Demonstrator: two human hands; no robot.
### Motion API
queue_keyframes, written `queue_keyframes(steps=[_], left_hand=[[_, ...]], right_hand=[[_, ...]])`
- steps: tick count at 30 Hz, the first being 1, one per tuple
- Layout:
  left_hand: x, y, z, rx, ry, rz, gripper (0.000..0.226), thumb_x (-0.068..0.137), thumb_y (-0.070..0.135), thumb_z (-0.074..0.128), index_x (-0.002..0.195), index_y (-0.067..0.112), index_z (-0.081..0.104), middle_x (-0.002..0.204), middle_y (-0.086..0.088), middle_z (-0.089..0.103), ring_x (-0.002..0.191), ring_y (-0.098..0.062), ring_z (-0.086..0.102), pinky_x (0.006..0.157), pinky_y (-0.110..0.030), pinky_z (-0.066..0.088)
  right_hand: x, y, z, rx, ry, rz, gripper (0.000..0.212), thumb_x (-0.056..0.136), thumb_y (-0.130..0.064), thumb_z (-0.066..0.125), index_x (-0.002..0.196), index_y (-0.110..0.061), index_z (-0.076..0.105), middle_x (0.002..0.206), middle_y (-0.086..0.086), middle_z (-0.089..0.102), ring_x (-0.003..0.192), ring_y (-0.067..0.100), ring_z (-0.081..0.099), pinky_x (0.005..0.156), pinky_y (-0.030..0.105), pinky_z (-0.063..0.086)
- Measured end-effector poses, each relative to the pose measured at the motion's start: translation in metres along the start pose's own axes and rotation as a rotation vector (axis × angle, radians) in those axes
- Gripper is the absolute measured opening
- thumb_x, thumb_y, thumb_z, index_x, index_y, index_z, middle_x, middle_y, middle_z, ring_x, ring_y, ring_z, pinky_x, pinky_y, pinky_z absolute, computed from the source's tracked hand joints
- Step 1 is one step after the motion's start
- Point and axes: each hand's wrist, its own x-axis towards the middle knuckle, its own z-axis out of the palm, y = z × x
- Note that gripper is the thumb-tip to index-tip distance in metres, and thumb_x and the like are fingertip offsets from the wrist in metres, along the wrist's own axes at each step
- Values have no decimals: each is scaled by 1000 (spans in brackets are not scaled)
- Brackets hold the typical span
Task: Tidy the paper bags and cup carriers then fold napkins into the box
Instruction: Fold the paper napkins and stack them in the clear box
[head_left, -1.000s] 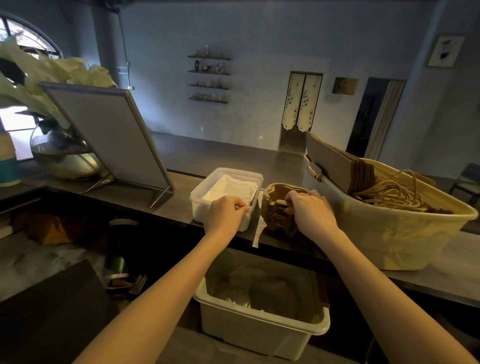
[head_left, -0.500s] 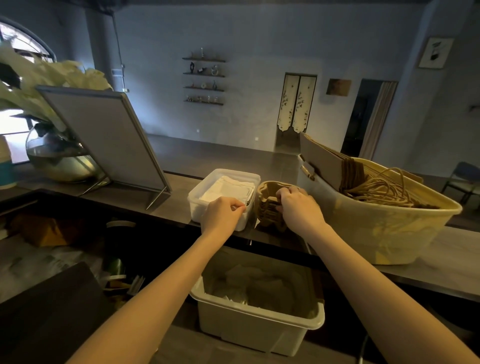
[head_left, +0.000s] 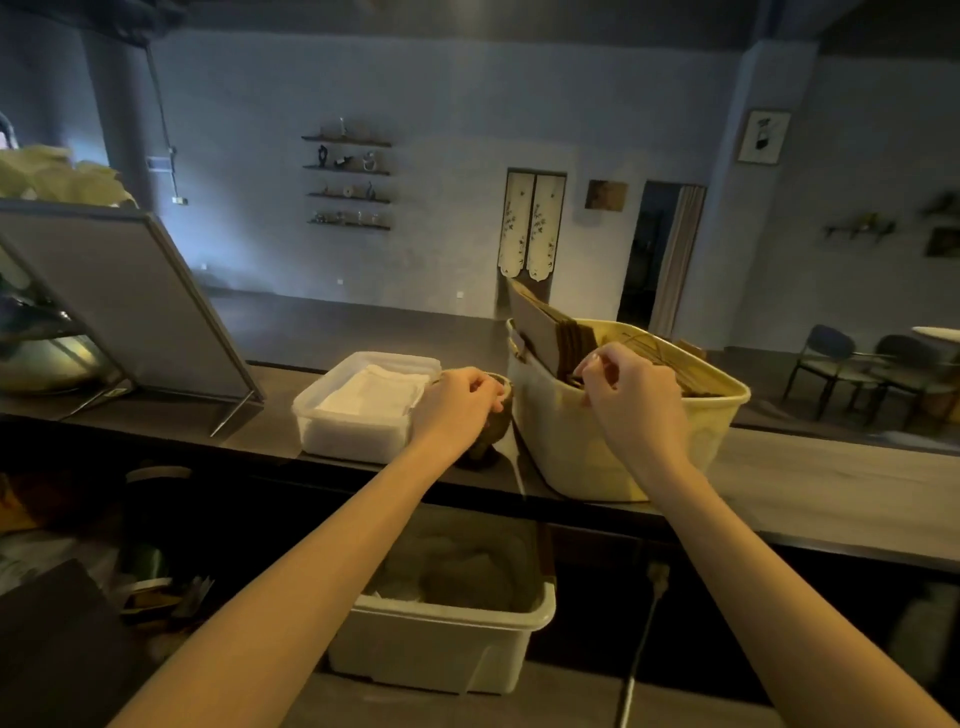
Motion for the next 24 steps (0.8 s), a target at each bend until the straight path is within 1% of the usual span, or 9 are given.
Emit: queue_keyframes(steps=[2, 5, 7, 10, 12, 15, 17, 20, 24], left_hand=[[-3, 18, 17, -106, -20, -29, 20, 98, 24, 44, 95, 17, 63, 78, 6, 61, 74, -10, 59, 73, -28, 53], [-7, 35, 39, -239, -56, -85, 20, 98, 22, 42, 97, 16, 61, 86, 2, 59, 81, -15, 58, 77, -32, 53], [-9, 41, 48, -283, -60, -107, 23, 98, 22, 42, 105, 11, 61, 93, -2, 60, 88, -18, 59, 78, -32, 54], [-9, 51, 63, -306, -38, -141, 29, 98, 22, 43, 119, 8, 57, 111, -8, 59, 100, -22, 58, 77, -31, 55], [-8, 57, 68, -305, -9, -159, 32, 98, 22, 42, 125, 9, 53, 121, -8, 56, 106, -22, 55, 74, -27, 52], [-5, 60, 67, -305, 2, -180, 32, 99, 21, 41, 125, 7, 54, 121, -11, 57, 106, -23, 53, 80, -31, 49], [-5, 61, 66, -277, 6, -179, 30, 99, 21, 42, 121, 7, 58, 120, -11, 58, 106, -24, 53, 85, -34, 48], [-4, 64, 63, -263, -13, -186, 30, 98, 22, 45, 121, 7, 58, 121, -11, 59, 112, -24, 53, 85, -33, 47], [-4, 71, 52, -312, -72, -233, 31, 97, 18, 45, 122, 4, 57, 123, -12, 58, 118, -26, 52, 91, -36, 46]], right_hand=[[-1, 20, -19, 9, 68, 56, 22, 97, -28, 47, 98, -16, 65, 80, -3, 65, 70, 7, 58, 61, 18, 44], [1, 54, -43, 28, 124, 150, 21, 97, -27, 47, 99, -14, 65, 82, 0, 65, 73, 12, 58, 61, 24, 44], [3, 76, -52, 61, 141, 211, 21, 97, -24, 48, 101, -12, 65, 90, 1, 63, 80, 14, 58, 65, 24, 44], [4, 111, -66, 103, 160, 259, 23, 98, -21, 45, 110, -11, 63, 112, 6, 57, 93, 11, 53, 71, 14, 40], [6, 126, -71, 110, 114, 293, 28, 99, -21, 43, 121, -12, 58, 128, 8, 49, 101, 9, 48, 81, 15, 38], [9, 136, -67, 58, -69, 335, 35, 101, -25, 39, 129, -8, 51, 142, 8, 36, 111, 14, 46, 91, 23, 36], [10, 140, -65, 39, -156, 314, 35, 101, -26, 38, 125, -6, 54, 142, 8, 37, 111, 14, 46, 91, 23, 37], [10, 144, -63, 86, -174, 286, 26, 100, -22, 40, 113, -4, 54, 130, 8, 43, 96, 9, 44, 76, 16, 38], [11, 140, -63, 74, -153, 269, 23, 98, -17, 44, 110, -2, 56, 121, 11, 46, 93, 12, 45, 80, 22, 40]])
